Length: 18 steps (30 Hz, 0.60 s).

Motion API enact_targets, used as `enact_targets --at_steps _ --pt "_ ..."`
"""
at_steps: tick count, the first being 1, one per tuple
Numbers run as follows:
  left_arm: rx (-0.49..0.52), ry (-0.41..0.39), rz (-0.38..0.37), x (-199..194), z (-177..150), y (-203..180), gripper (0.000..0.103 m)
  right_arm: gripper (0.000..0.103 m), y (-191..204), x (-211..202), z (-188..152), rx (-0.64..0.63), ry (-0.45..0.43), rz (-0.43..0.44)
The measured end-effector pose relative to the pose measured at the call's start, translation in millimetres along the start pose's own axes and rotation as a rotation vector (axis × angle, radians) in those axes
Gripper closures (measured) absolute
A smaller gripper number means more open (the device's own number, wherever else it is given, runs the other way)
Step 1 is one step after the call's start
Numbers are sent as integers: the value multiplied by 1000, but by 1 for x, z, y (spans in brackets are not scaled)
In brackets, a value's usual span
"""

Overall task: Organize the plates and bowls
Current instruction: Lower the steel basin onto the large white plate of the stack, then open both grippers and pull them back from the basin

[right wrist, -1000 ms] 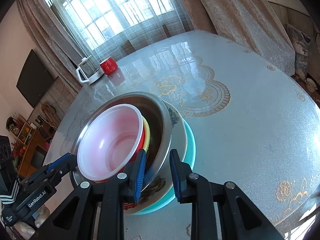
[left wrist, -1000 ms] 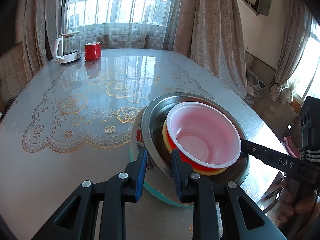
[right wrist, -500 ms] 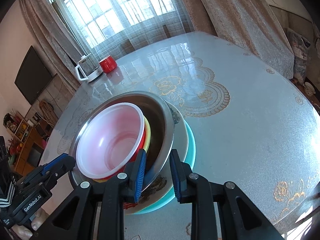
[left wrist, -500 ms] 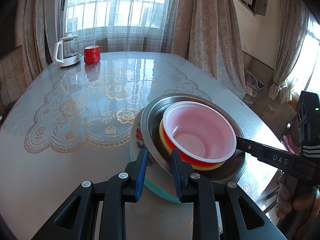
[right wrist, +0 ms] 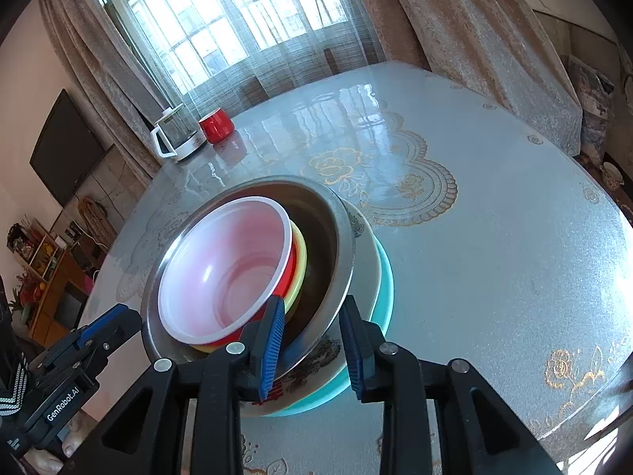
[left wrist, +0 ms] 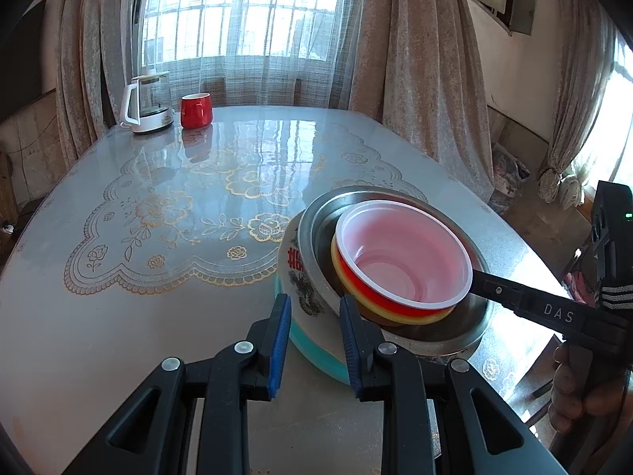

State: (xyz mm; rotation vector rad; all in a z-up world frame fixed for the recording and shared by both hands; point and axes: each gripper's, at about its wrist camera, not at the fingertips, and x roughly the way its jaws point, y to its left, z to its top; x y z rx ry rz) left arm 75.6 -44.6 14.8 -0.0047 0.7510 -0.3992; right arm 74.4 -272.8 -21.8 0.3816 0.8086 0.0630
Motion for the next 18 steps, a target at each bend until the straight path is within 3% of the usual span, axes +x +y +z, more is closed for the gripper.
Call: enact_targets --at_steps 13,18 --pt "-46 -11 46 -7 -9 17 76 71 6 -7 -2 -18 -29 -48" --pt "-38 -52 120 -15 -13 20 70 70 13 -16 -2 -46 -78 -107"
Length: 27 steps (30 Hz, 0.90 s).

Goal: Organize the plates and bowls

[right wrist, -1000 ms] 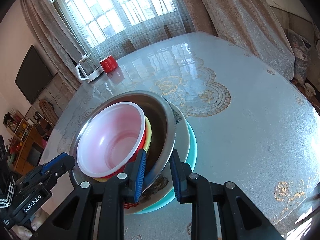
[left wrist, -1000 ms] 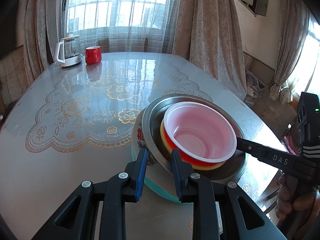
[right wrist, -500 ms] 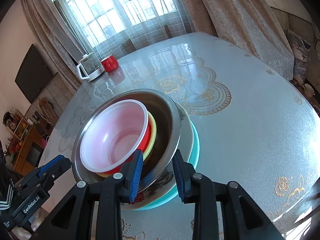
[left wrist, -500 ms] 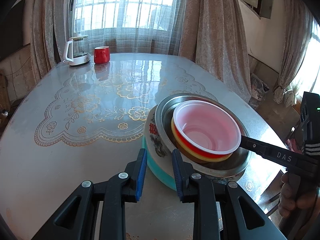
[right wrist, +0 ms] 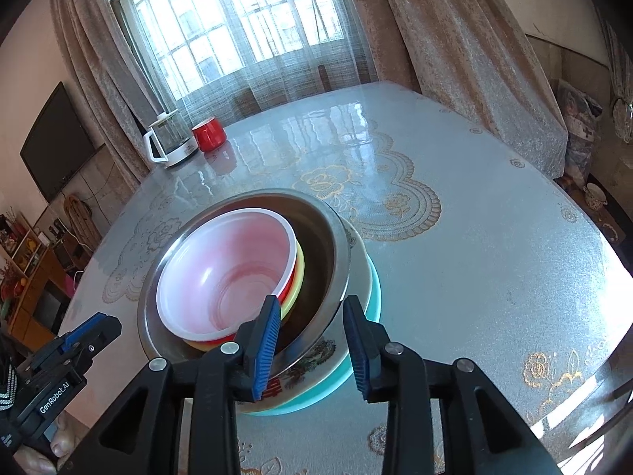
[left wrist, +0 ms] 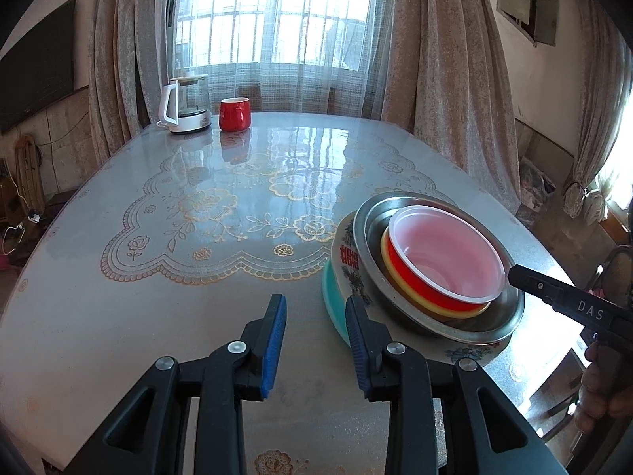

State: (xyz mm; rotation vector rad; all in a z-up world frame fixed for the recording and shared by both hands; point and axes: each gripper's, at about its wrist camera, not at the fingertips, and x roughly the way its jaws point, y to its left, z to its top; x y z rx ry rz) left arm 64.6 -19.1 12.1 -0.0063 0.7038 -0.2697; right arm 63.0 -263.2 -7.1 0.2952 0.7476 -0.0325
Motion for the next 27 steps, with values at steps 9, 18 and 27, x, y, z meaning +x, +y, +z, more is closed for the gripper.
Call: enact_targets --at_steps 9,18,27 --pt "-10 -74 115 -16 -8 1 56 67 8 -20 -5 -14 -99 -105" --pt "23 -113 109 -31 -16 -19 39 63 31 -38 -28 -61 -185 -185" --pt "47 -127 108 -38 -19 -33 24 58 47 -37 -39 -99 -185 -190"
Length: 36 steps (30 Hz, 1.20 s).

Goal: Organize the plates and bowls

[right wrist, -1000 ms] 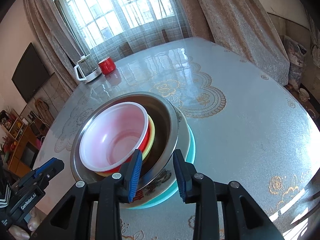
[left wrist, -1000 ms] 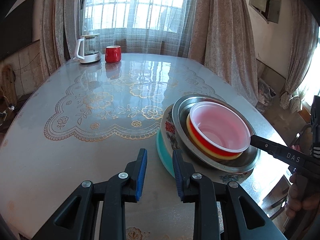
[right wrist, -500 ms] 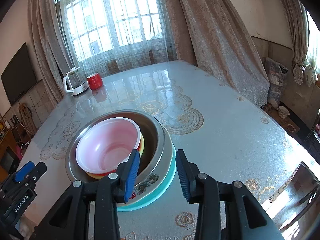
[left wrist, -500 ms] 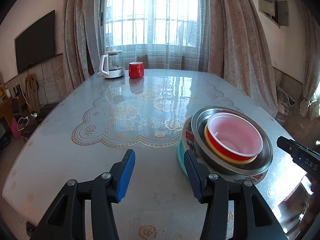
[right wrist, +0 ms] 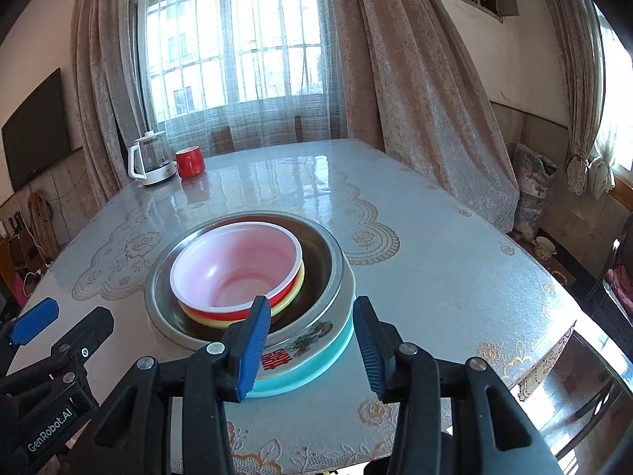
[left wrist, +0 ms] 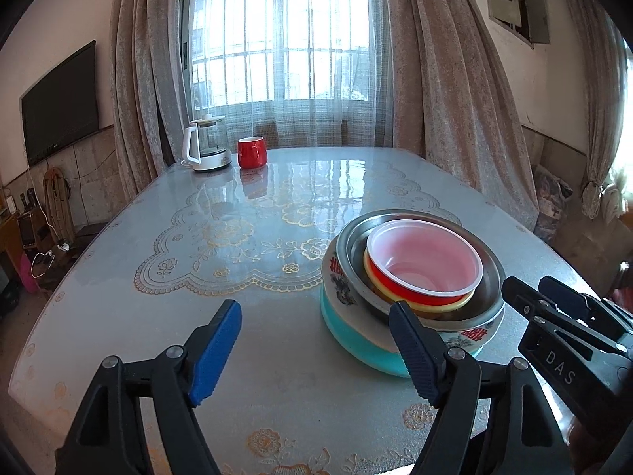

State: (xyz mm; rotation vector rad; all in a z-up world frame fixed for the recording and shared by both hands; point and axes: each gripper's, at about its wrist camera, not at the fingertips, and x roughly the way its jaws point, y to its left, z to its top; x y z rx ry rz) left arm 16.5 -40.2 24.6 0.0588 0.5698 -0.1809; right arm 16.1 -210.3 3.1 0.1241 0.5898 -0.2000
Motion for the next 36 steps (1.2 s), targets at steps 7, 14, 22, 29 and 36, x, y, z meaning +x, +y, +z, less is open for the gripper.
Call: enact_targets --at_steps 7,14,22,29,36 --pt "-14 -5 0 -2 1 2 21 56 5 -1 -1 -17 -1 6" --pt "-13 -8 1 -2 1 3 21 56 6 -3 -2 -20 -3 6" --pt "-4 -7 0 -2 0 3 18 56 6 -3 -3 -20 -4 9" --pt "-2 -8 1 -2 1 1 17 56 5 -2 -3 -17 -1 11" --pt "-3 -13 6 -2 0 1 17 56 5 -2 -3 -18 0 13"
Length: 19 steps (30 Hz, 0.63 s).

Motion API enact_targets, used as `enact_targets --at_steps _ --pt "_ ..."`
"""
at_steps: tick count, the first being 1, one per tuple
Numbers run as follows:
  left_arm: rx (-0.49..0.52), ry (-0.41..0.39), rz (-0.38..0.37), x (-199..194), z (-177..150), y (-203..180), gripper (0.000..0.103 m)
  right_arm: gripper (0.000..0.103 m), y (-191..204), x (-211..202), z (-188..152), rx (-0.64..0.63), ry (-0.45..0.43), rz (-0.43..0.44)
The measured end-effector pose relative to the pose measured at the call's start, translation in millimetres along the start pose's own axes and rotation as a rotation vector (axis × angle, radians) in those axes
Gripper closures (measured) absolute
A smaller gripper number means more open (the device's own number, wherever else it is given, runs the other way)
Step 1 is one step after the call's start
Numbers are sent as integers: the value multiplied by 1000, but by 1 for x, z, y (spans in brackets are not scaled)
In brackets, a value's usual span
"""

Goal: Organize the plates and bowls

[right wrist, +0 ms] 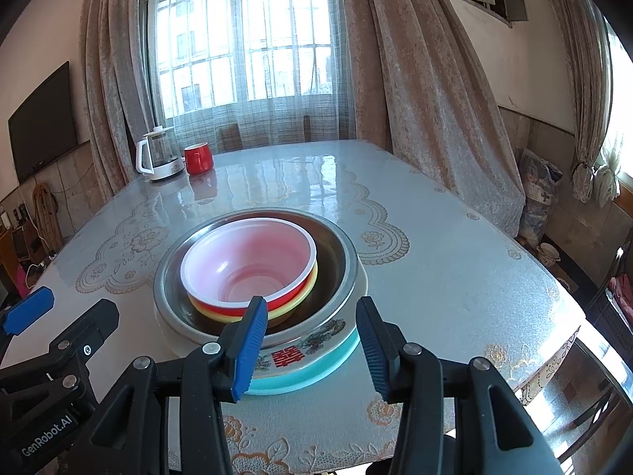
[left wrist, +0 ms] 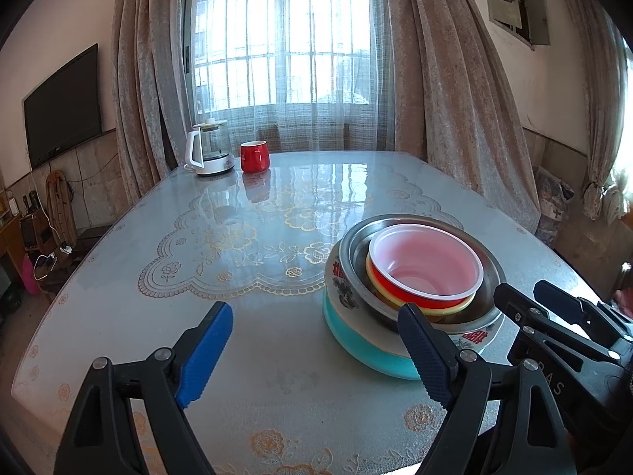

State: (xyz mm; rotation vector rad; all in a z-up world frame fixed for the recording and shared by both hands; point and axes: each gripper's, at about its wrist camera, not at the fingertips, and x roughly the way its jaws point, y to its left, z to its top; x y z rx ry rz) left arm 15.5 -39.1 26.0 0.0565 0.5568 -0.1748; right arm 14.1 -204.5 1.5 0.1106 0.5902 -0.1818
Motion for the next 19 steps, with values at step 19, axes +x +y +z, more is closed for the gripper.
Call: enact_targets --at_steps 19 --pt "-17 -1 -10 1 -1 3 19 56 1 1 -1 -9 -5 0"
